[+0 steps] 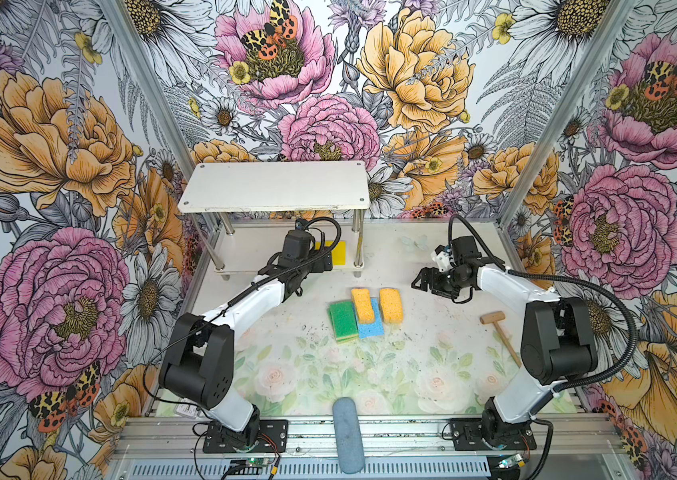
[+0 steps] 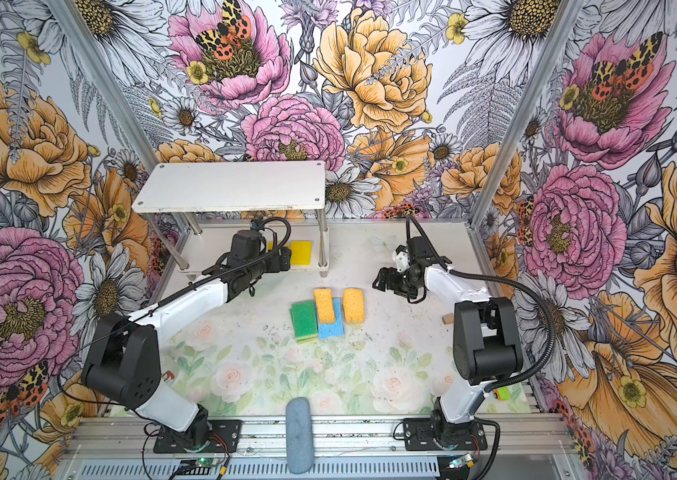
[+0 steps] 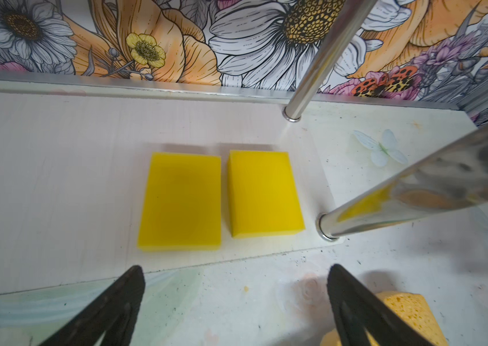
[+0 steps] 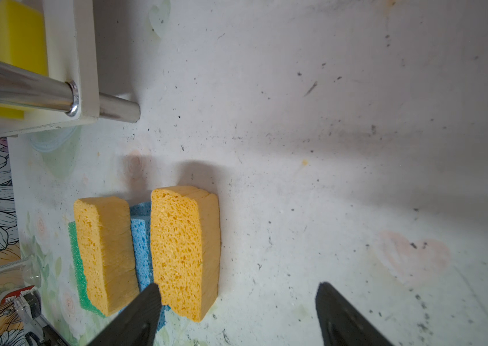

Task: Place and organize the cleaning sponges onto the shelf
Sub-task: 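Withdraw the left gripper from the shelf toward the sponge cluster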

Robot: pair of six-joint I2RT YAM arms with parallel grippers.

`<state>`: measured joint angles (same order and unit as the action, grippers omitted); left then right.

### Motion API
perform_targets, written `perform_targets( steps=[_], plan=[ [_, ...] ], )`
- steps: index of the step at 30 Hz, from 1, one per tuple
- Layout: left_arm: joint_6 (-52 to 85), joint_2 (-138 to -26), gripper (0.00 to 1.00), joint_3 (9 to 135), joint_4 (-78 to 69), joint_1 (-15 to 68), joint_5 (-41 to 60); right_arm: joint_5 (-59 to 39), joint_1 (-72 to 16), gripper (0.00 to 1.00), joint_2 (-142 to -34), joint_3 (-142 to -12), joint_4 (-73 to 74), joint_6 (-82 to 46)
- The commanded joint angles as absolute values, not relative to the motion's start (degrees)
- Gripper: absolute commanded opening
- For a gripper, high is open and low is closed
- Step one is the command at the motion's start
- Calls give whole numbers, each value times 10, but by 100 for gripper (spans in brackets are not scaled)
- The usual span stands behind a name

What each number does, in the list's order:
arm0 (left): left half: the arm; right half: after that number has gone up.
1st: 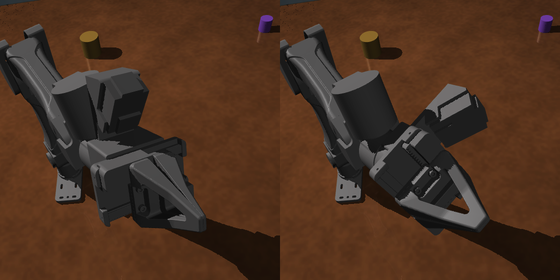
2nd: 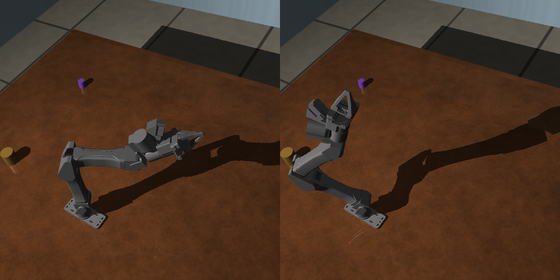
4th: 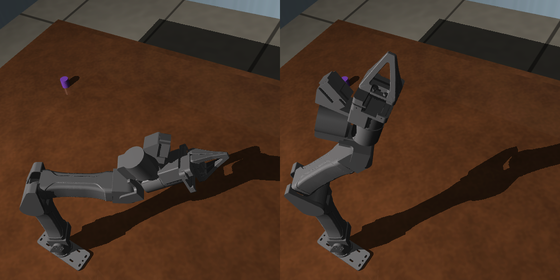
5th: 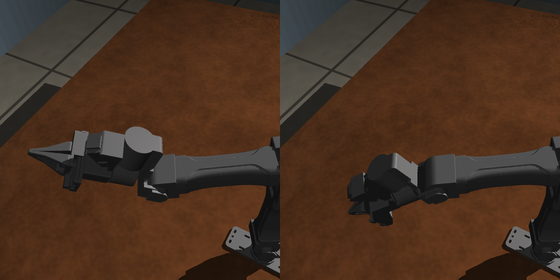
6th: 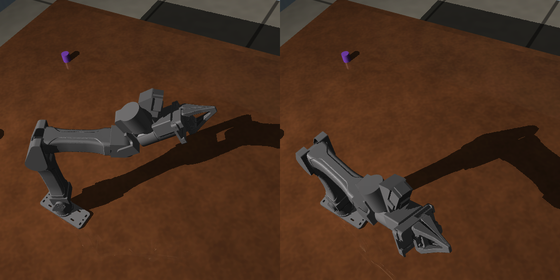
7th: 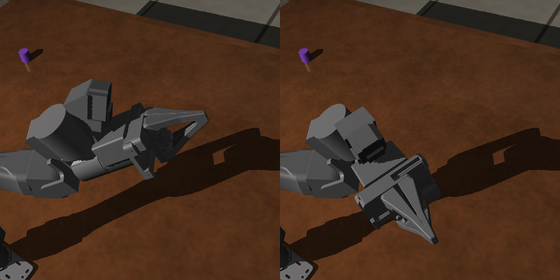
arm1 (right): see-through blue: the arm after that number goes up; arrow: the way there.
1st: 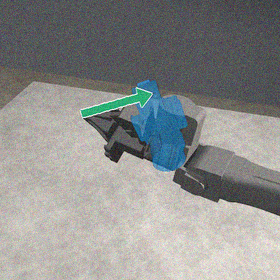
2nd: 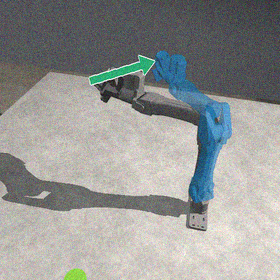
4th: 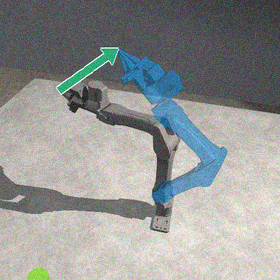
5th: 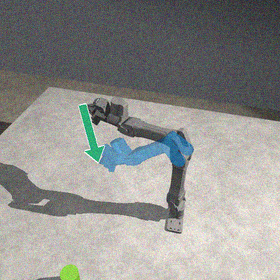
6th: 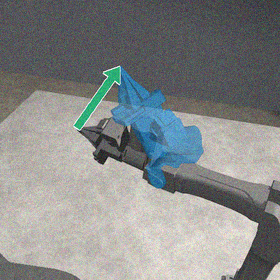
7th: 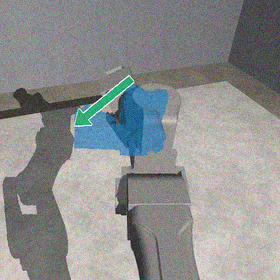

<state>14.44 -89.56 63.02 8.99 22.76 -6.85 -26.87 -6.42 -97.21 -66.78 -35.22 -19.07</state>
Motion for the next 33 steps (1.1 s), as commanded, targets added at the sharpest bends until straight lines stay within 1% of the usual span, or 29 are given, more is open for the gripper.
perform_targets(
  steps=[1,5,9,11,13,17,21,33],
  plan=[
    [162,-862,99,603,103,249,-95,-276,-67,83,-976,-678,-340,-192],
    [199,-823,99,567,118,297,-116,-275,-68,83,-980,-677,-338,-193],
    [231,-795,99,554,191,381,-234,-275,-71,83,-979,-675,-335,-195],
    [279,-790,99,551,239,412,-267,-273,-72,83,-980,-675,-334,-194],
    [330,-788,99,542,265,433,-265,-272,-72,83,-982,-677,-334,-194],
    [419,-795,99,511,267,470,-259,-273,-73,83,-988,-682,-333,-197],
    [479,-816,99,495,267,480,-251,-272,-76,83,-992,-679,-329,-199],
    [483,-903,99,525,267,478,-212,-271,-76,83,-998,-675,-324,-200]
  ],
)
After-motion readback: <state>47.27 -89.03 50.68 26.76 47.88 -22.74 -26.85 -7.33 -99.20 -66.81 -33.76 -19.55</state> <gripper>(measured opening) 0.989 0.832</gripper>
